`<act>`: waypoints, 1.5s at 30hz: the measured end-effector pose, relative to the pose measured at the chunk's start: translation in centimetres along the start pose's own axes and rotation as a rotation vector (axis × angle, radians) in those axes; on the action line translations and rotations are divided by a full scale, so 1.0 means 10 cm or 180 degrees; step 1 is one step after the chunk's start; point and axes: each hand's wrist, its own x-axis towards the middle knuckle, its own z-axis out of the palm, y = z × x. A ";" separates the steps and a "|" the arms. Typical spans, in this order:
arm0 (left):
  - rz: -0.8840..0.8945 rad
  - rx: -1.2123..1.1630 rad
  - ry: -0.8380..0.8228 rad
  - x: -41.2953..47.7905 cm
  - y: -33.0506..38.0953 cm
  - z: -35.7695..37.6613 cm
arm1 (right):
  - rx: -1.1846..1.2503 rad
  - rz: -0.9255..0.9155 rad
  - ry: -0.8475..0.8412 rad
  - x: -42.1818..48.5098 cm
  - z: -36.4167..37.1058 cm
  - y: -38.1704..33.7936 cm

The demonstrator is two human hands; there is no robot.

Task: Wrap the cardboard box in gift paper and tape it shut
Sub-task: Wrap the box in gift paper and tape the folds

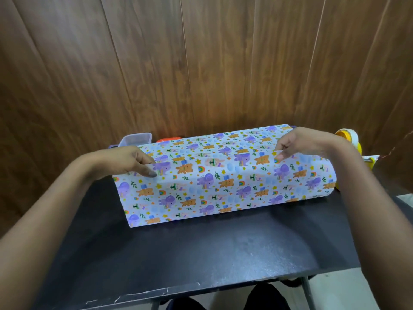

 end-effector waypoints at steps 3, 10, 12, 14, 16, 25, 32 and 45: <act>0.0047 -0.0278 0.0010 0.01 -0.07 -0.02 | 0.0271 -0.0009 0.0119 -0.01 -0.04 0.05; -0.0196 -0.1000 -0.0168 0.06 -0.14 0.01 | -0.0535 0.0117 0.0848 0.19 0.26 0.14; -0.0299 -0.1107 -0.0123 0.05 -0.12 -0.01 | -0.1449 -0.0152 0.1992 0.21 0.52 0.16; -0.0346 -0.1233 -0.0152 0.04 -0.12 -0.01 | -0.1485 -0.0810 0.2950 0.15 0.86 0.07; -0.0330 -0.1340 -0.0166 0.05 -0.16 -0.01 | -0.1059 -0.1172 0.2994 0.09 1.17 -0.09; -0.0533 0.1870 0.0633 0.55 0.22 -0.20 | -0.0687 -0.1234 0.2482 0.10 1.52 -0.16; -0.0600 0.1742 0.0524 1.52 0.34 -0.01 | -0.1131 -0.0714 0.2510 0.04 1.57 -0.16; -0.0880 0.2368 0.0579 0.85 0.44 0.36 | 0.0740 0.0964 0.2554 -0.28 1.21 -0.22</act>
